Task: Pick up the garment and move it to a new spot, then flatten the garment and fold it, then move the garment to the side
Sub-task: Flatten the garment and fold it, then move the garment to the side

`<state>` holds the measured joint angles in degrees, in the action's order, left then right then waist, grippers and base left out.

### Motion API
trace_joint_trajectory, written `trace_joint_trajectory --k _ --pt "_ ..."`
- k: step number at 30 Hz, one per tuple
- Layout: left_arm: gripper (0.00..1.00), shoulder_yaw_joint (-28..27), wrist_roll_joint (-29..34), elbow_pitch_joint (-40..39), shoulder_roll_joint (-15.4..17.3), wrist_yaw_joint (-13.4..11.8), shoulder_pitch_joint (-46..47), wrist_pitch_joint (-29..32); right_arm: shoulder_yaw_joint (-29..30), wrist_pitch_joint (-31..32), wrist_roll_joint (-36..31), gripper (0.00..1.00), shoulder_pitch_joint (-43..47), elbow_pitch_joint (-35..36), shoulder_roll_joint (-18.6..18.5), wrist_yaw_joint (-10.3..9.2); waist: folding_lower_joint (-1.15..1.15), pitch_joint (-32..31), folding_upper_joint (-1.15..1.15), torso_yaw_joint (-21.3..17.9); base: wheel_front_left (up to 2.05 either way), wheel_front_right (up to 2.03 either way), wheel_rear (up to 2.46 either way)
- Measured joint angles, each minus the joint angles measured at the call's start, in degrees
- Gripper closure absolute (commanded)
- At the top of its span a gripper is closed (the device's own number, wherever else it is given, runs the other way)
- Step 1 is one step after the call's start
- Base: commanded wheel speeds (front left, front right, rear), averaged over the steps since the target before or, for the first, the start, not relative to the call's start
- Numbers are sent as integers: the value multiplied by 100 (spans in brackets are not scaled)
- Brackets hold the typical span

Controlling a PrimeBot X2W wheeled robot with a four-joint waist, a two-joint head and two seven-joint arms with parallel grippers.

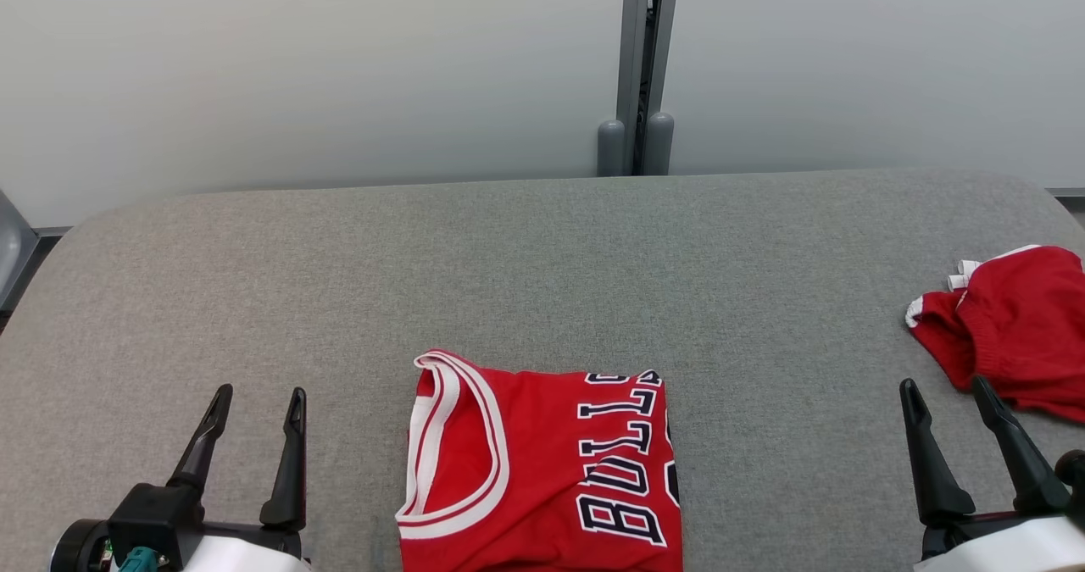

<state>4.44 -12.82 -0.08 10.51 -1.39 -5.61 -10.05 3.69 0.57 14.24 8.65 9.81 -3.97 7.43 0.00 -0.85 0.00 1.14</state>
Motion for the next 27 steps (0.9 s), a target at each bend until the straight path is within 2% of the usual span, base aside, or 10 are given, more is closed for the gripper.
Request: trace_joint_trajectory --k 27 --pt "0 94 -82 -12 112 -98 13 145 97 -9 -7 0 29 -79 85 0 0 -24 0 81 0 0 0"
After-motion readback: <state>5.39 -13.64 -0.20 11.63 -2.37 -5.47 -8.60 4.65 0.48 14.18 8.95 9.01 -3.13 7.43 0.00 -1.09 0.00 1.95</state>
